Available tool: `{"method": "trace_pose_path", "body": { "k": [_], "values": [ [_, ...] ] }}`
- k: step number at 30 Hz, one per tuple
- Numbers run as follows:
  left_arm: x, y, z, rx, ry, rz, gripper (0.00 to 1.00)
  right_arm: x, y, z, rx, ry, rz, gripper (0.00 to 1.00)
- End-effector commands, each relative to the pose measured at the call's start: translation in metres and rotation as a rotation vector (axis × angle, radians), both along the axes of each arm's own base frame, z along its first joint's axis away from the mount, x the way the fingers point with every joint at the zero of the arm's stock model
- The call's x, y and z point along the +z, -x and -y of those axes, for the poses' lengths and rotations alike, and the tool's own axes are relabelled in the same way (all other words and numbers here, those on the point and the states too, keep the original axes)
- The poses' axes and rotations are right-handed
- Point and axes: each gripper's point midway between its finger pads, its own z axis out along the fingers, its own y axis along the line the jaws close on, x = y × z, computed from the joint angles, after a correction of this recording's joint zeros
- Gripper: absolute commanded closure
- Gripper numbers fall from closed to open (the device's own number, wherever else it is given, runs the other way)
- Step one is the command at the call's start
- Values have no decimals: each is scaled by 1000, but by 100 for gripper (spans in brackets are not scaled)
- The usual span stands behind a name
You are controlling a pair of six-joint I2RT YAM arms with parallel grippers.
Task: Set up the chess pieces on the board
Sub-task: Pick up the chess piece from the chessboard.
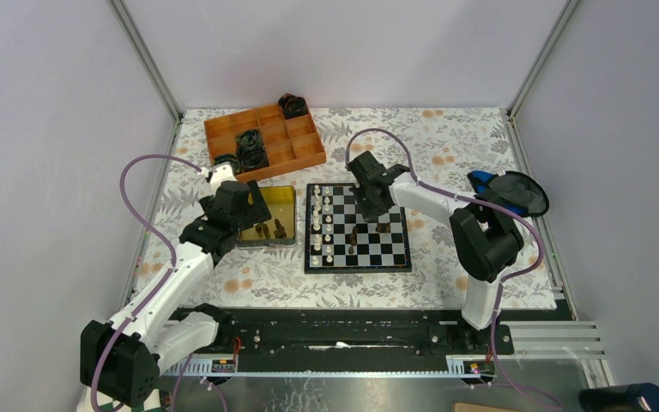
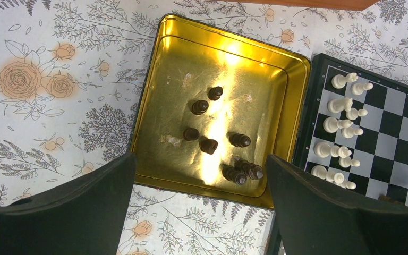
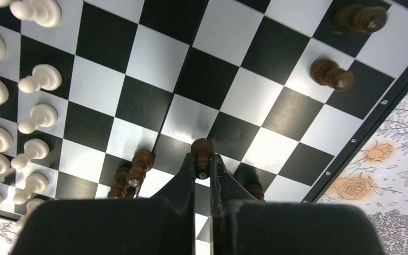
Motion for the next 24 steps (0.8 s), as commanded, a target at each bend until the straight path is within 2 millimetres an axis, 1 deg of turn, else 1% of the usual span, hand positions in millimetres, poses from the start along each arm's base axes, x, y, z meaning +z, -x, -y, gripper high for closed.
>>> {"method": "trace_pose_path", "body": {
  "k": [1,5,13,24],
  "values": [
    [2,-4,-2,4,1,22,1,37,-20,1,-30,0,98,100],
    [3,-4,-2,6,2,25,1,40,-31,13,-83,-1,104,100],
    [3,-4,-2,5,3,26,1,35,-46,34,-161,14,86,100],
    [3,-4,-2,5,1,26,1,19,-55,42,-195,20,52,100]
  ]
}}
